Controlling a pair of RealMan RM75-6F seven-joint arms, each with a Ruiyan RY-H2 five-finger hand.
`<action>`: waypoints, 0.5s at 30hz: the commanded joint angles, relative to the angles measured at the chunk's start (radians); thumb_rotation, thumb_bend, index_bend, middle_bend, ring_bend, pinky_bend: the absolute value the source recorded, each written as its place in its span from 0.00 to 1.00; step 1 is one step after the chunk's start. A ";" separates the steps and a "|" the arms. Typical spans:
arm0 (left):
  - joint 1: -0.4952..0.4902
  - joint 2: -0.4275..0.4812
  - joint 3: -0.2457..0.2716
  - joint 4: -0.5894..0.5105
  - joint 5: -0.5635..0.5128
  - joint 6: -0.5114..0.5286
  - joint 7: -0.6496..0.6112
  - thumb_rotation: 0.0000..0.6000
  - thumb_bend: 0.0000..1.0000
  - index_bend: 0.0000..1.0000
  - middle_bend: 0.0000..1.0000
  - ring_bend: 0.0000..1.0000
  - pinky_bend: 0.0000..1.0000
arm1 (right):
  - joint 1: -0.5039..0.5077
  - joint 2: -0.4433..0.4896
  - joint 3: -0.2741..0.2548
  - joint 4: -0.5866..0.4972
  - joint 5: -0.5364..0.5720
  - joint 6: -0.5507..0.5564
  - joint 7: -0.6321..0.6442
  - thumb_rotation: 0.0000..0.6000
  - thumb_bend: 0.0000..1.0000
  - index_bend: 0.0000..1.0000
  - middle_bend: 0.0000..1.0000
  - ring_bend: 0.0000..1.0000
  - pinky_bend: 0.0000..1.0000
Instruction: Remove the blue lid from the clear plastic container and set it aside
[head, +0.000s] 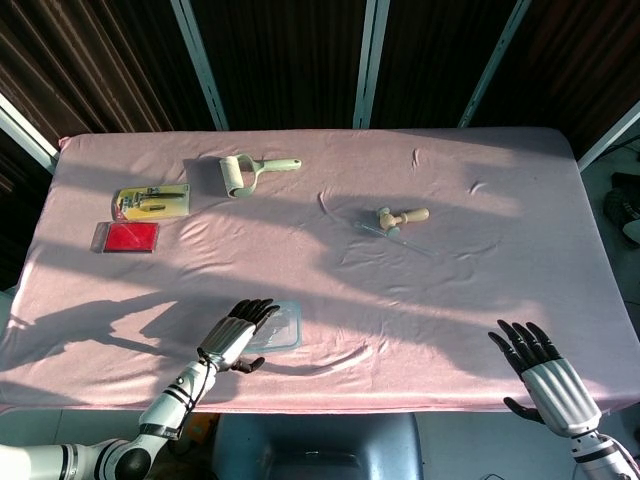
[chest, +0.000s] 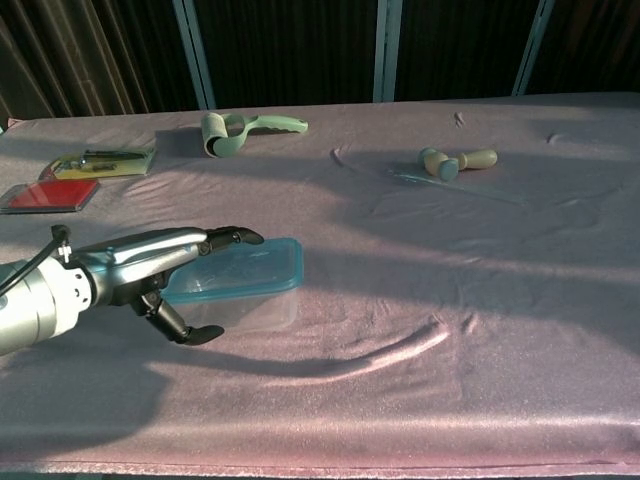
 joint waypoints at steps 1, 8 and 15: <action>-0.002 0.005 0.005 -0.009 0.003 0.006 -0.005 1.00 0.30 0.00 0.00 0.00 0.03 | 0.000 0.000 -0.001 0.000 0.000 -0.001 -0.001 1.00 0.27 0.00 0.00 0.00 0.00; 0.008 -0.004 0.004 -0.014 0.015 0.038 -0.048 1.00 0.31 0.00 0.04 0.04 0.08 | 0.000 0.001 -0.003 0.001 -0.005 0.000 -0.001 1.00 0.27 0.00 0.00 0.00 0.00; 0.030 -0.036 0.021 0.021 0.059 0.070 -0.102 1.00 0.34 0.00 0.33 0.28 0.20 | 0.010 -0.008 -0.001 -0.004 -0.012 -0.014 -0.020 1.00 0.27 0.00 0.00 0.00 0.00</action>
